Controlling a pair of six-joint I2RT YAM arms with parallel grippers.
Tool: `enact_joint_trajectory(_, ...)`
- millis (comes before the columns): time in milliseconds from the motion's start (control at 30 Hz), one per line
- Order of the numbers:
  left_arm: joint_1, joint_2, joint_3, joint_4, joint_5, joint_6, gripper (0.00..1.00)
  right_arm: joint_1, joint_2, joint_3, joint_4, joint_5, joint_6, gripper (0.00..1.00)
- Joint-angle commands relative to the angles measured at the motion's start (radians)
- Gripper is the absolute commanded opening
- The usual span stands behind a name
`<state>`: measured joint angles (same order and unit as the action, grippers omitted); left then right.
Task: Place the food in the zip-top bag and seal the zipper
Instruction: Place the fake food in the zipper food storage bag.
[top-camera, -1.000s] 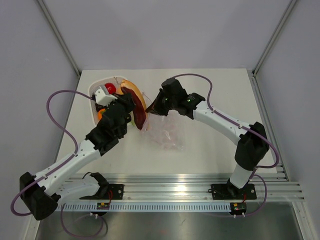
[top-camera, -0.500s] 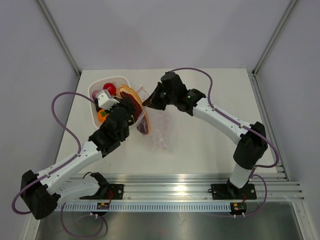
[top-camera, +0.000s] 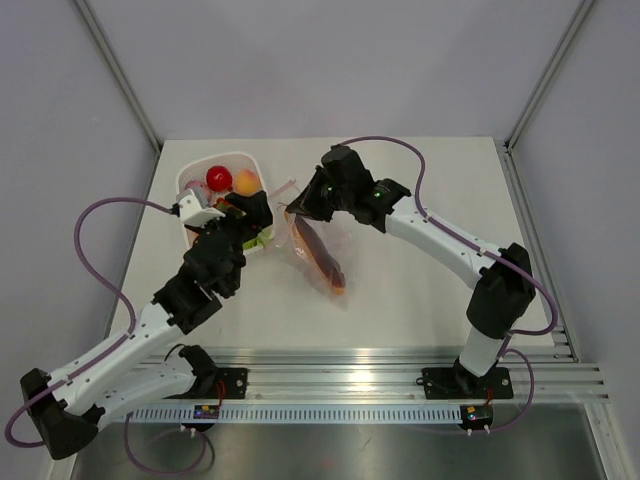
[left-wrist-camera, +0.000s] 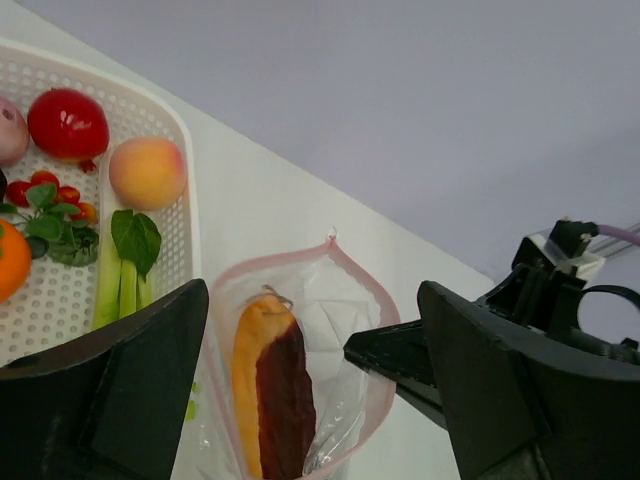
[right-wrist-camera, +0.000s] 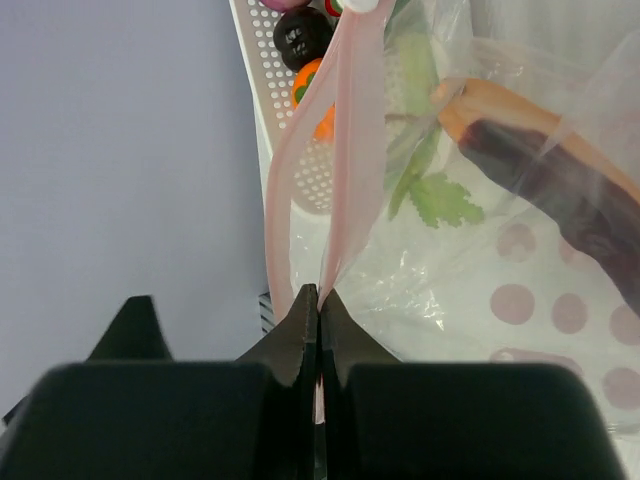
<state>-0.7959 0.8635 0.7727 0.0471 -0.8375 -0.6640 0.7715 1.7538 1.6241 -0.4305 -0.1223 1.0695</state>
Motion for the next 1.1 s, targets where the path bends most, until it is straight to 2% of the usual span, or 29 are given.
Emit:
enact_joint_trajectory(0,-0.003,-0.072,0.034,0.042,-0.029,0.11,0.86,0.011,-0.039,0.003,0.055,0.015,-0.023,0.0)
enact_joint_trajectory(100,0.0,-0.098,0.057,0.007,-0.063,0.162,0.71,0.011,-0.046,-0.003,0.055,0.012,-0.036,0.0)
enact_joint_trajectory(133,0.004,-0.095,0.068,-0.044,-0.063,0.162,0.6,0.011,-0.053,-0.006,0.055,0.015,-0.039,0.0)
enact_joint_trajectory(233,0.047,-0.066,0.115,-0.185,0.009,0.113,0.54,0.011,-0.066,-0.016,0.055,0.023,-0.046,0.0)
enact_joint_trajectory(333,0.106,0.0,0.152,-0.278,0.155,0.067,0.59,0.011,-0.077,-0.026,0.055,0.027,-0.055,0.0)
enact_joint_trajectory(367,0.125,0.017,0.163,-0.302,0.173,0.058,0.62,0.011,-0.082,-0.027,0.055,0.027,-0.062,0.0)
enact_joint_trajectory(533,0.181,0.055,0.197,-0.363,0.256,0.056,0.64,0.011,-0.115,-0.07,0.044,0.021,-0.127,0.0)
enact_joint_trajectory(700,0.391,0.066,0.232,-0.397,0.487,0.101,0.68,0.011,-0.194,-0.164,0.05,0.009,-0.292,0.0)
enact_joint_trajectory(867,0.549,0.209,0.353,-0.519,0.7,0.164,0.75,0.011,-0.275,-0.248,0.045,0.007,-0.384,0.0)
enact_joint_trajectory(1067,0.572,0.474,0.482,-0.648,0.695,0.286,0.77,0.011,-0.358,-0.326,0.018,0.035,-0.422,0.0)
